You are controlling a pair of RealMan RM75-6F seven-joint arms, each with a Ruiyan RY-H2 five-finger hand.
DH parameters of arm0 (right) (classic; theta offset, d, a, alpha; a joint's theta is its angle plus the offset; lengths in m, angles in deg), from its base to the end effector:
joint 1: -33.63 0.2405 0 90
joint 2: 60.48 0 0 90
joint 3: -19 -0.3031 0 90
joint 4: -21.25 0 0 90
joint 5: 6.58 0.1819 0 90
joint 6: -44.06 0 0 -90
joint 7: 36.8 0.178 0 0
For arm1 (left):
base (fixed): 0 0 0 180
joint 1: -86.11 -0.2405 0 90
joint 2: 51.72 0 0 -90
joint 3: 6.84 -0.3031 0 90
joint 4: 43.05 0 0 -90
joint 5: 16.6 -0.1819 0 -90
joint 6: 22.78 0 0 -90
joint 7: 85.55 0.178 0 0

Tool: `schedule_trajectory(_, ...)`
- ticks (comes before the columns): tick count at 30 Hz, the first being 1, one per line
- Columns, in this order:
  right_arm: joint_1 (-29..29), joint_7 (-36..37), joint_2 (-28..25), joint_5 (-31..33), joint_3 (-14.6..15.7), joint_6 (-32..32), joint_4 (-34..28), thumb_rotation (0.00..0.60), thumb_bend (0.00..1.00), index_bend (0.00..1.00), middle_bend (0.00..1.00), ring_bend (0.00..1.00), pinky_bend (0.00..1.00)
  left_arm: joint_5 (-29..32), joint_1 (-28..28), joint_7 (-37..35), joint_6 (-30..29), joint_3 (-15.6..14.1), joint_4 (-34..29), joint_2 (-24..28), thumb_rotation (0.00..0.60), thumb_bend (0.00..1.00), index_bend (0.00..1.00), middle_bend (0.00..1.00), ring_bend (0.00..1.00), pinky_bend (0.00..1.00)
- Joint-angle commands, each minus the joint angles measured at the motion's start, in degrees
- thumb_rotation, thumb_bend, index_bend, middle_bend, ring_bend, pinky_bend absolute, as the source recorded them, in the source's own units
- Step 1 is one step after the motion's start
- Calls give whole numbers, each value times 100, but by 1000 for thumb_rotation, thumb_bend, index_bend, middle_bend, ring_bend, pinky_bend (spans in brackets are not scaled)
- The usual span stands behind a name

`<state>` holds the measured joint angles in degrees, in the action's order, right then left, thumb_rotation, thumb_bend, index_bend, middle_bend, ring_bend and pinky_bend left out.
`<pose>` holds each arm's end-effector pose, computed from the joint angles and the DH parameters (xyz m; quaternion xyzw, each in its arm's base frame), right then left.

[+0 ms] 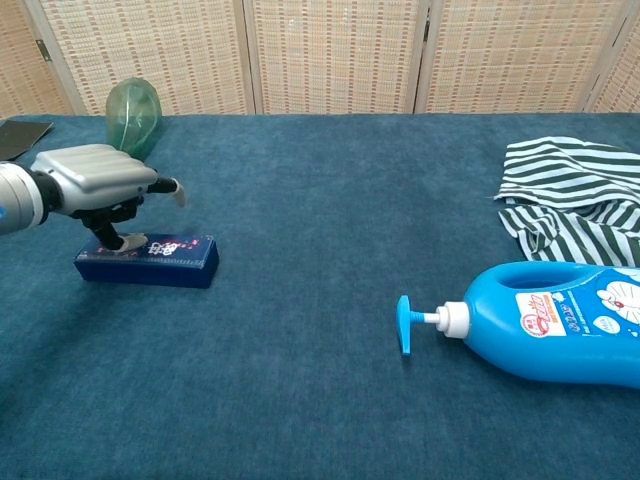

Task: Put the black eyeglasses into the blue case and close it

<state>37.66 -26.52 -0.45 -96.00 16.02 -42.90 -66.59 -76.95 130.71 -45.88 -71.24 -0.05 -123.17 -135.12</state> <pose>-0.3470 -0.2124 0.2391 0.5955 -0.3777 0.4147 0.5751 -0.2144 0.4201 0.0220 -0.8219 -0.2228 -0.2052 0.4824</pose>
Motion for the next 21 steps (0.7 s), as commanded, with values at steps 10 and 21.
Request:
schedule_trajectory(10, 7, -34, 8, 12, -5, 14, -17, 600, 238, 262, 389, 452, 391, 1000, 102, 254, 194, -330, -1383, 897, 600, 401, 163, 963, 947, 983)
schedule_trajectory(21, -12, -65, -11, 17, 2, -2, -51, 600, 238, 262, 389, 452, 391, 659, -14, -110, -178, -580, -737, 228, 600, 401, 255, 964, 947, 984)
